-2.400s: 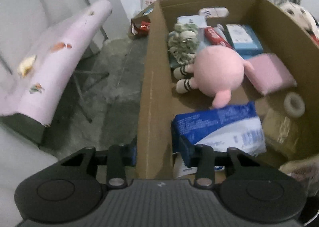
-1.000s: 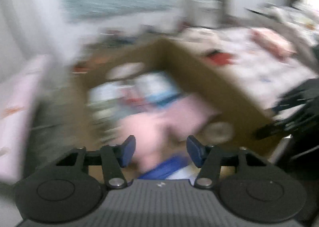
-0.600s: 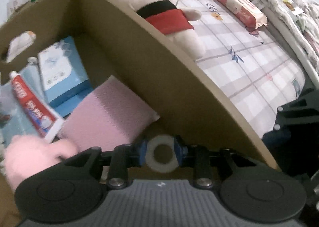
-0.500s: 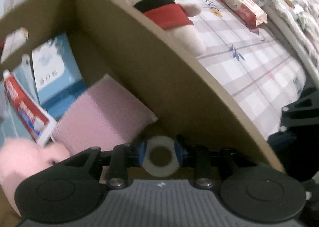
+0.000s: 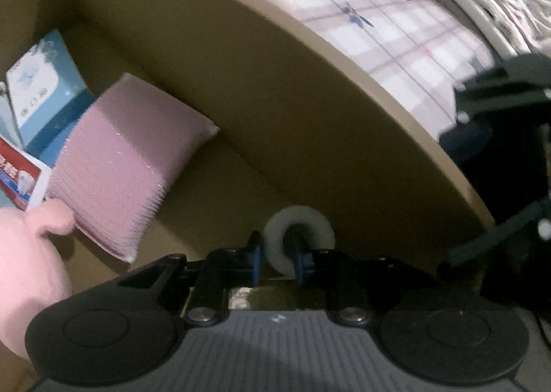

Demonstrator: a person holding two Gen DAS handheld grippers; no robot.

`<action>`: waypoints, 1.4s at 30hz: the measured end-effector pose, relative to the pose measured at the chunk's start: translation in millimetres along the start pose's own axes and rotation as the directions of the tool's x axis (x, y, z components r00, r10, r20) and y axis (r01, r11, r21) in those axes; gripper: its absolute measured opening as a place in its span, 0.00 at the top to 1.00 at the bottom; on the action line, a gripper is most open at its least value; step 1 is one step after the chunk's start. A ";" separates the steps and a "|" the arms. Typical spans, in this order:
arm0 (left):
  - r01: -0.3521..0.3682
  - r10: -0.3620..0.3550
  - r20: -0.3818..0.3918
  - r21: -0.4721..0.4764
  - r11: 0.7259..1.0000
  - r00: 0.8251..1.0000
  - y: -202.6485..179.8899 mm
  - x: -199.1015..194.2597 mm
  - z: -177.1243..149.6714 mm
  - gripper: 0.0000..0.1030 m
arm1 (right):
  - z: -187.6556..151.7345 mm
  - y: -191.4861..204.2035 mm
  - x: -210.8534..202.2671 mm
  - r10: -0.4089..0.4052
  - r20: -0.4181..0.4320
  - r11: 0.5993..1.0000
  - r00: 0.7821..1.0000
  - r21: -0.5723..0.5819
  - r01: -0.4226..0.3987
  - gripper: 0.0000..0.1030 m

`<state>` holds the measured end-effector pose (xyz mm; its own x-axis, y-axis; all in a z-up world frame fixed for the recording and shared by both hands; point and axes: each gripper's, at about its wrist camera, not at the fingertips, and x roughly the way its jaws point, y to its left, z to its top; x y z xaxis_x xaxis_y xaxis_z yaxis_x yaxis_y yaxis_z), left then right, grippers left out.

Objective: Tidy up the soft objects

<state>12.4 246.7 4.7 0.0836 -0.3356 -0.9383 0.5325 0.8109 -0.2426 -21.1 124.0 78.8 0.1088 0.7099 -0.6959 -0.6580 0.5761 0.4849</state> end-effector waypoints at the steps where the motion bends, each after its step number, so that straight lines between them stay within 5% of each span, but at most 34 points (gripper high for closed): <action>1: 0.006 -0.006 -0.010 0.001 1.000 1.000 0.4 -1.2 -1.3 0.76 | 0.4 0.6 -0.8 0.001 0.000 1.000 1.000 -0.003 -0.001 0.54; 4: -0.042 0.043 0.051 -0.035 0.999 0.998 3.9 -20.7 -4.6 0.55 | 0.8 3.2 -2.4 -0.001 0.004 1.000 1.000 -0.016 0.001 0.54; 7: -0.059 0.071 0.116 -0.105 0.993 0.991 19.8 -50.9 -9.3 0.53 | 1.2 5.4 -4.0 -0.004 0.006 1.000 1.000 -0.029 0.004 0.54; 11: -0.160 0.167 0.029 -0.158 0.974 0.986 32.1 -51.4 -15.2 0.51 | 1.5 6.3 -5.6 -0.002 0.006 0.999 1.000 -0.033 0.003 0.54; 14: -0.121 0.119 -0.023 -0.176 0.977 0.993 33.6 -35.0 -17.5 0.54 | 1.0 5.7 -5.5 -0.002 0.009 1.000 1.000 -0.030 0.002 0.54; 19: -0.061 0.061 -0.036 -0.014 0.998 0.998 9.5 -19.0 -9.2 0.57 | 1.4 5.8 -4.9 -0.004 0.004 1.000 1.000 -0.026 0.004 0.54; 24: -0.052 0.064 -0.063 0.180 0.982 0.996 -14.9 -10.5 -2.2 0.56 | 2.5 5.1 -5.2 0.000 0.004 1.000 1.000 -0.016 0.000 0.54; 30: -0.054 0.056 -0.015 0.095 0.994 0.998 -8.5 -18.4 -3.1 0.49 | 2.2 4.8 -6.7 0.005 0.010 1.000 1.000 -0.014 -0.005 0.54; 32: -0.074 0.071 0.068 0.047 0.996 0.995 -3.1 -37.4 -8.7 0.34 | 1.9 5.3 -7.2 0.005 0.013 1.000 1.000 -0.016 -0.005 0.54; 37: -0.170 0.191 0.196 -0.118 0.978 0.962 -7.4 -85.0 -25.8 0.32 | 3.8 8.2 -15.3 0.011 0.051 1.000 0.999 -0.020 -0.009 0.53; 42: -0.381 0.419 0.244 -0.189 0.905 0.874 -26.8 -109.7 -40.4 0.31 | 5.0 15.2 -29.1 -0.020 0.103 0.999 0.995 -0.026 0.023 0.52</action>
<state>-45.0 281.1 104.1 0.5021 -0.0709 -0.8619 0.2910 0.9524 0.0912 -30.6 114.1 109.2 0.1977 0.7362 -0.6472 -0.6748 0.5812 0.4549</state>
